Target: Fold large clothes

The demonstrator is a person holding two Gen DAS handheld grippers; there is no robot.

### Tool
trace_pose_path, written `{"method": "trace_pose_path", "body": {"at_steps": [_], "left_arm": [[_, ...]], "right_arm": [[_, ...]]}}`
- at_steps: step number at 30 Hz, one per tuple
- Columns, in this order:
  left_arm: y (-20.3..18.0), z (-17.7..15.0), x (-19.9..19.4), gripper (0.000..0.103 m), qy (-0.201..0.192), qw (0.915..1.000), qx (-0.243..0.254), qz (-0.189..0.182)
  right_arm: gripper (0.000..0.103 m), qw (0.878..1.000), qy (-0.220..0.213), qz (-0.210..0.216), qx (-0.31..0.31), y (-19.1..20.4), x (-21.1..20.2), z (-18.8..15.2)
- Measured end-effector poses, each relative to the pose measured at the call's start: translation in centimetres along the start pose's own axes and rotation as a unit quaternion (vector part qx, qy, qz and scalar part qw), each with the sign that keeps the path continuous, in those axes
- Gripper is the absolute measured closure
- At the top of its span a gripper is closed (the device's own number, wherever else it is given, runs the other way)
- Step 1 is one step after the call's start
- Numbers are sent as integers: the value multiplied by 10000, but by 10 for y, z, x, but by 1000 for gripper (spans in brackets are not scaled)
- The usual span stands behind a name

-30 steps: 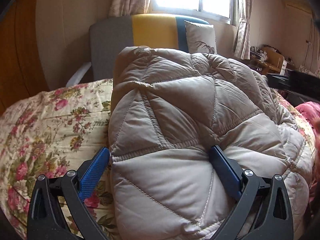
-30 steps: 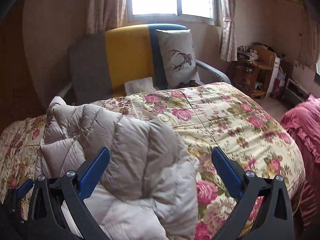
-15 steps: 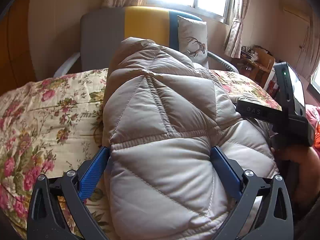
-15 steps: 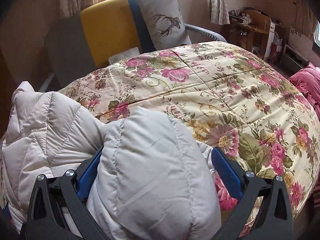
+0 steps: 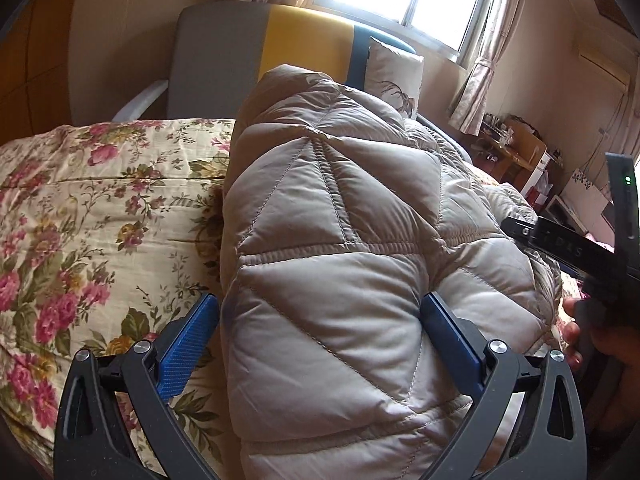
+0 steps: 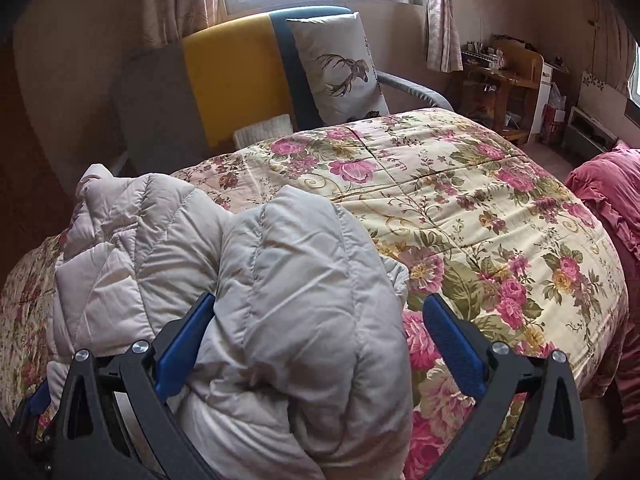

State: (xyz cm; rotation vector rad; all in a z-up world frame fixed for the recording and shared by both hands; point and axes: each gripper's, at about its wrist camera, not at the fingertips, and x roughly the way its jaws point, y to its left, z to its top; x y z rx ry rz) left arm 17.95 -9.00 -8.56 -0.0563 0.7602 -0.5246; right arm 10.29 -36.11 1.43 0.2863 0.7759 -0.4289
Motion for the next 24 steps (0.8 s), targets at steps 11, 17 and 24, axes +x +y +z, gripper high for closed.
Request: {"method": "trace_pose_path", "body": {"at_steps": [11, 17, 24], "left_arm": [[6, -1, -5, 3, -23, 10000, -72, -16], [11, -5, -4, 3, 130, 9991, -94, -398], [28, -9, 0, 3, 630, 9909, -495, -1081]], "right_arm": [[2, 9996, 47, 266, -84, -16, -2, -32], [2, 9831, 613, 1369, 1048, -57, 5, -49], [2, 9528, 1505, 2209, 1437, -76, 23, -49]]}}
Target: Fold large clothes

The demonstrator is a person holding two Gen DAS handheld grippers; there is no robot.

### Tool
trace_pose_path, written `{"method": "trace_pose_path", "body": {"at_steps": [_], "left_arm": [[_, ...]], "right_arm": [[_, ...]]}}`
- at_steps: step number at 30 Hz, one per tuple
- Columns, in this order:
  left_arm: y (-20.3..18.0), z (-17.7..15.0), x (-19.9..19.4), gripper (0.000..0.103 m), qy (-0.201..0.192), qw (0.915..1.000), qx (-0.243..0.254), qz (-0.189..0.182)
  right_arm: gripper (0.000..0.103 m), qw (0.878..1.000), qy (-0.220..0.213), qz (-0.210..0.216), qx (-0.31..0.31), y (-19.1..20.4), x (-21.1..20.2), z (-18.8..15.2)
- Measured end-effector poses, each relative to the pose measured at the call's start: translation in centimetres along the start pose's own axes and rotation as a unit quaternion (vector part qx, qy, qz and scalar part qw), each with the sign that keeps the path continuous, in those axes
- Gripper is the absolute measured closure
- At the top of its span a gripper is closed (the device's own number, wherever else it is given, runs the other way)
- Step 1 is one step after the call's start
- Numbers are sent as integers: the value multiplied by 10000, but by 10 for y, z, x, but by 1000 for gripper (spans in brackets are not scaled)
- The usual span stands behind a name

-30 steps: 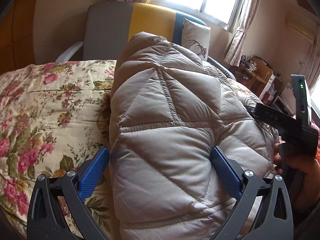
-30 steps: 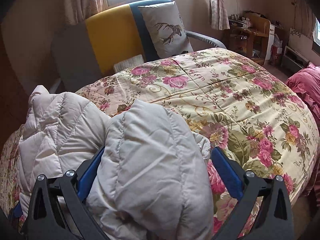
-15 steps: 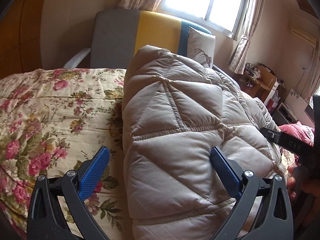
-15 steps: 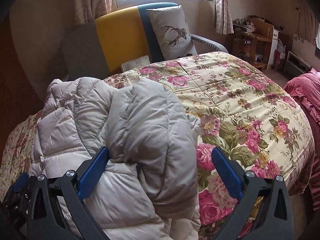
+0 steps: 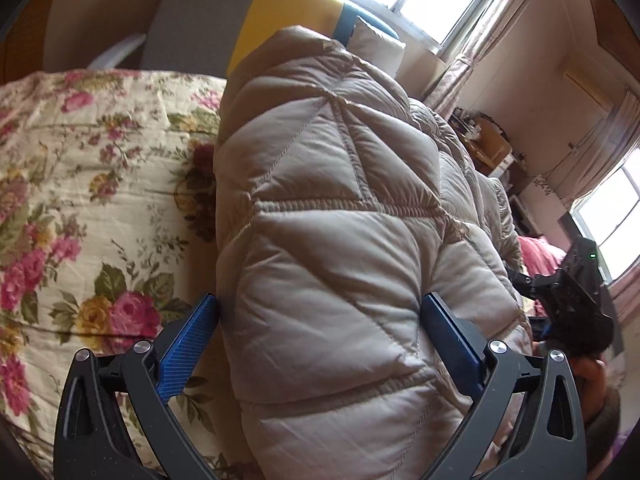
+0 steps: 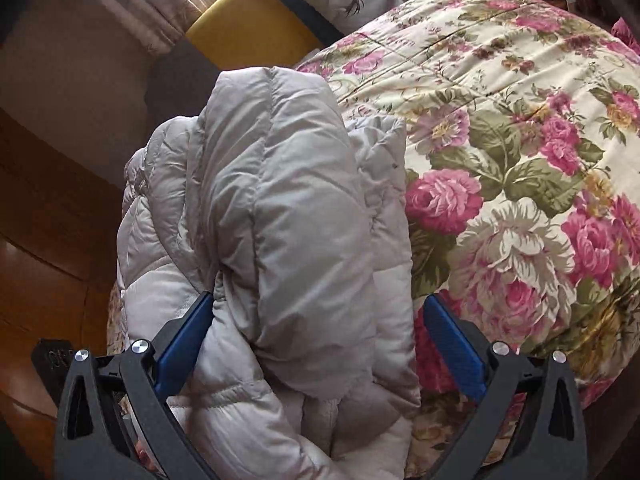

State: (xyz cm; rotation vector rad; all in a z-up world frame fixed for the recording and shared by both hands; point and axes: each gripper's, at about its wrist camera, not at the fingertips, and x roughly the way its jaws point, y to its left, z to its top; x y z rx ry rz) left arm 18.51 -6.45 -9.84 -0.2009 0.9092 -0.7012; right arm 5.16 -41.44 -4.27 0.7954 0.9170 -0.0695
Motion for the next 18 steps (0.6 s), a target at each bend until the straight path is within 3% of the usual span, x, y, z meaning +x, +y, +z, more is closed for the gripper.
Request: {"method": "trace_pose_path", "body": {"at_steps": [4, 8, 15, 18], "left_arm": [[7, 0, 3, 3, 282, 9992, -70, -274], [12, -2, 10, 3, 520, 9970, -211, -528], [7, -6, 23, 3, 641, 9946, -345, -740], [11, -10, 32, 3, 813, 9900, -531, -1023]], "right_arm": [[2, 9977, 396, 512, 203, -15, 9, 7], [2, 9972, 458, 592, 20, -14, 16, 10], [2, 9938, 665, 860, 223, -17, 37, 22], [2, 9917, 785, 1007, 135, -16, 42, 24]]}}
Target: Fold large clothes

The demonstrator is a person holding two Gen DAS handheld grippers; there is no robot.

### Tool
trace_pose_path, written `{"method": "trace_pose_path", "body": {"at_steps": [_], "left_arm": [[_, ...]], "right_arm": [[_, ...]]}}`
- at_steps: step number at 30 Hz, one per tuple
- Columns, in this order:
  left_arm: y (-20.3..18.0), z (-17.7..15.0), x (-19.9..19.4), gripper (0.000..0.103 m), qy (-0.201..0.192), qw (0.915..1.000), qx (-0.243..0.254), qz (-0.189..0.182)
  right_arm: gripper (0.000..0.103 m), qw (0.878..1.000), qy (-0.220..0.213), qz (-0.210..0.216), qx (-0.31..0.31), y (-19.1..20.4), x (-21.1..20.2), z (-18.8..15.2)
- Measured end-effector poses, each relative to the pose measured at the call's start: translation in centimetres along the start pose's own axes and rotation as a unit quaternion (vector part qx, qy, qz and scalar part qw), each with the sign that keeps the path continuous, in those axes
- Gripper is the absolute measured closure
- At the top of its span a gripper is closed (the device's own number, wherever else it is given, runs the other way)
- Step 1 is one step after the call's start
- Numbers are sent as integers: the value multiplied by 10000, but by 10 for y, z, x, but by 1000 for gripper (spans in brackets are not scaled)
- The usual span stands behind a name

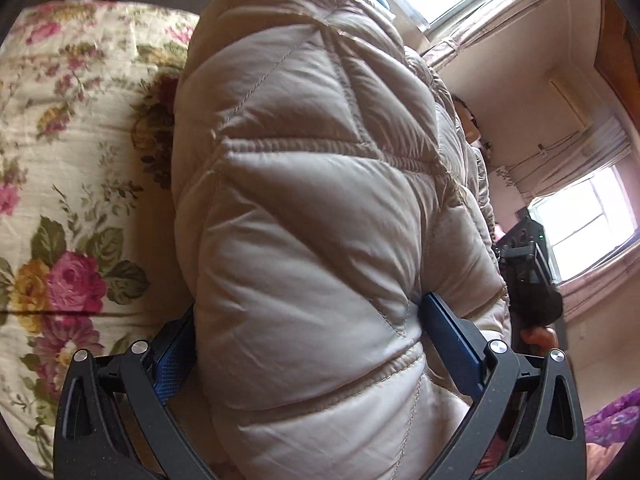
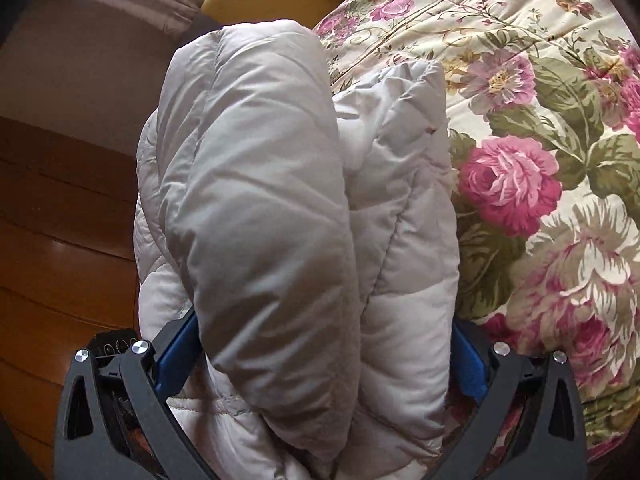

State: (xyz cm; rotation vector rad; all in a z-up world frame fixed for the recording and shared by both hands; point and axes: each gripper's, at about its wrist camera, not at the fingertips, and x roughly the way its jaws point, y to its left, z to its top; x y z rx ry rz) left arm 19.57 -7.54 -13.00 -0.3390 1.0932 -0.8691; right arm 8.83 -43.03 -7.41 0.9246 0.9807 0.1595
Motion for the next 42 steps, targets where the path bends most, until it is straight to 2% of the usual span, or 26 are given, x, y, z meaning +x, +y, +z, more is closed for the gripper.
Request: {"method": "trace_pose_path", "body": {"at_steps": [2, 4, 6, 9, 12, 17, 23, 28, 34, 38, 40, 42], "left_arm": [[5, 1, 5, 3, 178, 9994, -188, -221], [0, 4, 10, 3, 275, 9992, -222, -210], [-16, 7, 14, 3, 238, 9997, 24, -2], [-43, 2, 14, 3, 68, 9971, 663, 366], [-58, -4, 7, 11, -154, 9931, 1036, 527], [-84, -13, -5, 19, -578, 9814, 1616, 861], [-96, -17, -24, 23, -1043, 9639, 2096, 1267], [-78, -1, -44, 25, -1334, 9514, 2244, 1635], [-44, 12, -75, 25, -1653, 9394, 2125, 2124], [-18, 33, -93, 25, -1834, 9295, 2026, 2475], [-2, 43, -103, 25, -1905, 9290, 1903, 2540], [26, 57, -102, 23, -1877, 9326, 1634, 2613]], "right_arm": [[2, 9997, 139, 127, -142, 1, 6, 3], [2, 9995, 214, 148, -180, 2, 10, 6], [2, 9995, 147, 120, -269, 10, 17, 7], [3, 9983, 14, 118, -563, 21, 22, 1], [9, 9970, -245, 203, -705, 24, 17, -7], [9, 9902, -699, 114, -1205, 47, 13, -20], [10, 9828, -975, 306, -1537, 75, 20, -26], [10, 9776, -996, 619, -1749, 96, 47, -17], [11, 9694, -959, 965, -2043, 134, 113, 12], [11, 9669, -907, 1123, -2103, 161, 156, 29], [11, 9657, -945, 1028, -2192, 173, 177, 40], [11, 9649, -1065, 590, -2325, 180, 197, 48]]}}
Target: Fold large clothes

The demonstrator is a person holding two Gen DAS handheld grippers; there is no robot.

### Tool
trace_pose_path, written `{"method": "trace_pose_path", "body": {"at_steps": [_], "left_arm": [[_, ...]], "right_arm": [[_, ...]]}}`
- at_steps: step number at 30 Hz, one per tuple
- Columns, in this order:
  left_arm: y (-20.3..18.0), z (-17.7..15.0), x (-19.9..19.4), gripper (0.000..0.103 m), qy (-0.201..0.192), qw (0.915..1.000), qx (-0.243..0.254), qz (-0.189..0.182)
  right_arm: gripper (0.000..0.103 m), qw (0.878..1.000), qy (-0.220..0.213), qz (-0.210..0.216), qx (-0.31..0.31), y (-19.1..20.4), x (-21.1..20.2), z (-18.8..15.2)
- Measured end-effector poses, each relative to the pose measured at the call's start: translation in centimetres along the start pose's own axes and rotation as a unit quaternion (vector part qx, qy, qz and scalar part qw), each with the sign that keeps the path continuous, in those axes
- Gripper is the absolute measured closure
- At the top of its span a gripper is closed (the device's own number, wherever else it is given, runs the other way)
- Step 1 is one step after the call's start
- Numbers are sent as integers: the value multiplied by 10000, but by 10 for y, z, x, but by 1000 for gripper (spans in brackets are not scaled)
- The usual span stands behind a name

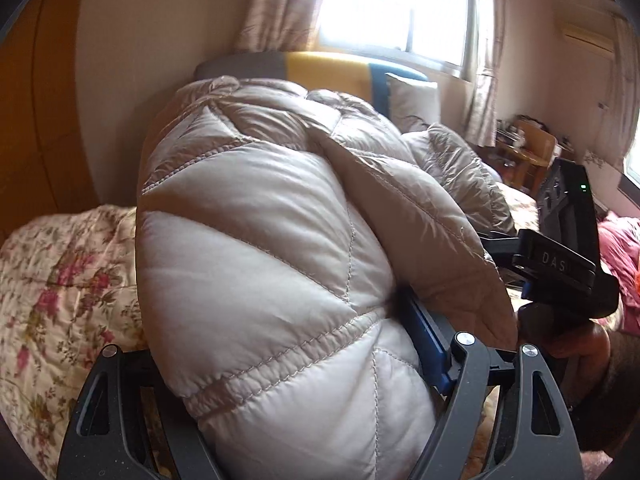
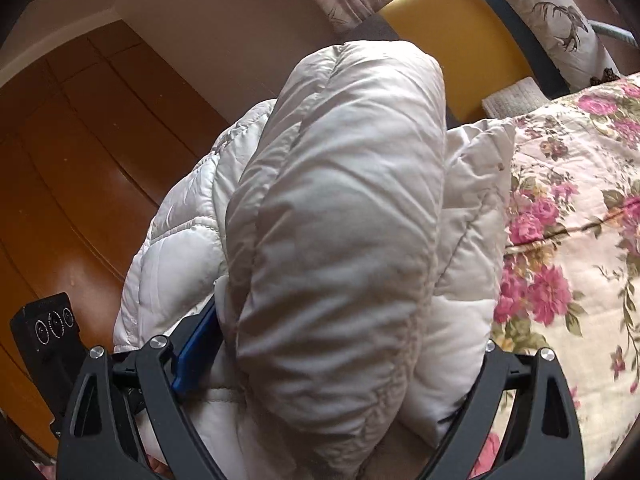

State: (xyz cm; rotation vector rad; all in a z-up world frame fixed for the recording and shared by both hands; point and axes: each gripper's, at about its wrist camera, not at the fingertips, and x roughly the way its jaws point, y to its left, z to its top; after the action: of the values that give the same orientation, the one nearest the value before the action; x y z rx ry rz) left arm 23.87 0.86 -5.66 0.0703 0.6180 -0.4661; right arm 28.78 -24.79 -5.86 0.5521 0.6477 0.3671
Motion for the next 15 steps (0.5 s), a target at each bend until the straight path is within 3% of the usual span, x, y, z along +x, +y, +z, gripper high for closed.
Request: {"method": "trace_pose_path", "body": {"at_steps": [2, 3, 4, 6, 11, 15], "left_arm": [[22, -6, 26, 14, 423, 9982, -417, 98], [37, -8, 41, 11, 674, 9946, -790, 33], [51, -17, 49, 3, 805, 9890, -1238, -111], [67, -33, 52, 3, 811, 9776, -1889, -453], [50, -45, 32, 3, 398, 9865, -1583, -126], [50, -48, 15, 3, 256, 9819, -1878, 7]], "right_arm": [[9, 9983, 118, -571, -73, -8, 23, 1], [3, 9974, 184, -694, -23, -15, 32, 1], [2, 9975, 189, -670, 99, -23, 35, 0], [2, 9974, 201, -617, 302, -32, 34, -2], [2, 9913, 213, -1297, 3, -6, 6, 1], [2, 9787, -417, -1892, -676, 34, -22, 18]]}}
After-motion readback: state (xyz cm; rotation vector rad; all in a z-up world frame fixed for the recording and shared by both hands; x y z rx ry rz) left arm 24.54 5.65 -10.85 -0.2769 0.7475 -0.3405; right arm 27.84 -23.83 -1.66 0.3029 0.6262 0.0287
